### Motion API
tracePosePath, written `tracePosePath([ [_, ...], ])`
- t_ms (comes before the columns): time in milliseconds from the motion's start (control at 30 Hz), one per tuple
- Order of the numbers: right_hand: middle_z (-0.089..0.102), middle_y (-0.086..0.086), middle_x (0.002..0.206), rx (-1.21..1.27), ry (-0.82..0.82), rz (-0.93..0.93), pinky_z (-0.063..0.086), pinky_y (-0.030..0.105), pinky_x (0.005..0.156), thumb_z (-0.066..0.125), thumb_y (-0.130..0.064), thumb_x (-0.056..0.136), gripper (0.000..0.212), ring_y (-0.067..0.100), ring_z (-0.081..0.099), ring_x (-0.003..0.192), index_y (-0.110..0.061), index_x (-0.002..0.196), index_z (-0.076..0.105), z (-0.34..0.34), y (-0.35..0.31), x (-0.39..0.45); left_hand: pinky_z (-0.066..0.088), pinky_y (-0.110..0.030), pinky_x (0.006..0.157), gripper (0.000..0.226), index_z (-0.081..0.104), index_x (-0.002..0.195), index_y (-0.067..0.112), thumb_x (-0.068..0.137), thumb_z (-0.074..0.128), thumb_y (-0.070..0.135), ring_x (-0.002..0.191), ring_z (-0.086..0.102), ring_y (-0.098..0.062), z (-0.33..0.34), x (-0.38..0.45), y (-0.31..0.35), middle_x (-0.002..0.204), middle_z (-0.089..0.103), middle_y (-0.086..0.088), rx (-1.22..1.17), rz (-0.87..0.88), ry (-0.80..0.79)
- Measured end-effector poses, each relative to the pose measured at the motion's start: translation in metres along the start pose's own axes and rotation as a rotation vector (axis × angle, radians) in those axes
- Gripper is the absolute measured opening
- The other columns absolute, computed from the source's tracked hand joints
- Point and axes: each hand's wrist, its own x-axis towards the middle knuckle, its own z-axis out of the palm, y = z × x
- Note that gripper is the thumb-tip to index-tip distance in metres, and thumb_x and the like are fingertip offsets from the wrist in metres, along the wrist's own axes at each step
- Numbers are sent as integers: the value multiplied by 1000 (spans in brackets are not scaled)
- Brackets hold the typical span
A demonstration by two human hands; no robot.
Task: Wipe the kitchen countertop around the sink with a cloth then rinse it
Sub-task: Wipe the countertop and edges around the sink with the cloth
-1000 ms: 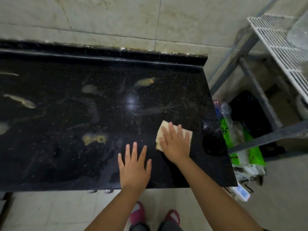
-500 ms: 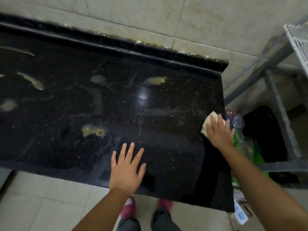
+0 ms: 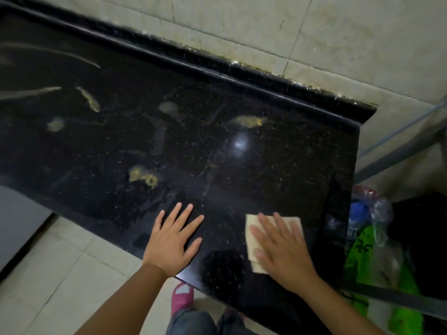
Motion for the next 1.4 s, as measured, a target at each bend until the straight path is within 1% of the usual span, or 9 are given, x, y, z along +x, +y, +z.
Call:
tracePosePath([
  [133,18,-5,152,10,-23,234,24,48,109,-5,-62,88,74,27,24,140,-28,142,31,-26,73,7,4,-35,108,50,43,125,30,96,8,52,125,33,-24,4,0,-2,128,59,-6,1,12,46],
  [267,-3,-5,158,162,20,547,2,49,115,19,-43,98,52,27,-6,144,-30,148,8,-58,73,102,5,-35,108,54,50,123,28,96,10,52,125,33,-25,8,1,-3,128,58,-8,1,28,73],
  [400,-3,-5,158,221,3,372,0,51,114,21,-42,98,52,30,-6,144,-31,148,8,-50,2,127,4,-33,108,53,48,124,28,96,10,53,125,33,-24,6,1,-1,128,58,-8,9,23,67],
  [633,46,-9,140,45,-33,-103,20,44,103,30,-52,87,44,24,37,126,-36,125,43,17,-38,-49,17,-40,101,59,55,121,24,96,11,53,123,34,-26,5,2,0,127,59,-11,20,29,111],
  [767,19,-9,152,-17,-47,190,26,47,107,-1,-53,91,62,29,30,137,-31,140,30,-3,38,-58,18,-41,100,65,59,121,21,95,10,54,121,47,-34,2,0,3,128,58,-12,40,15,69],
  [900,-4,-2,158,175,-13,555,3,51,114,20,-41,98,53,33,-5,143,-28,148,9,-28,49,9,14,-41,102,69,59,123,20,94,7,56,123,47,-36,-3,1,5,131,56,-12,40,-8,7],
  [1033,-3,-6,158,208,0,312,0,53,114,23,-40,98,53,30,-7,144,-30,148,7,-25,-38,44,17,-41,100,63,57,121,23,95,8,53,125,34,-26,-8,0,8,128,58,-11,63,-21,-29],
  [1233,55,-9,133,57,0,-111,14,44,107,34,-50,78,49,21,36,126,-37,122,53,14,-72,-41,24,-43,99,63,57,120,22,96,7,53,125,35,-26,-8,-1,8,126,60,-12,69,-20,-94],
  [1400,43,0,144,18,3,227,30,50,103,-4,-52,90,67,31,37,132,-26,136,37,-6,66,-44,30,-61,99,85,61,121,21,84,4,72,127,44,-34,-18,8,11,133,53,-11,10,-21,-65],
])
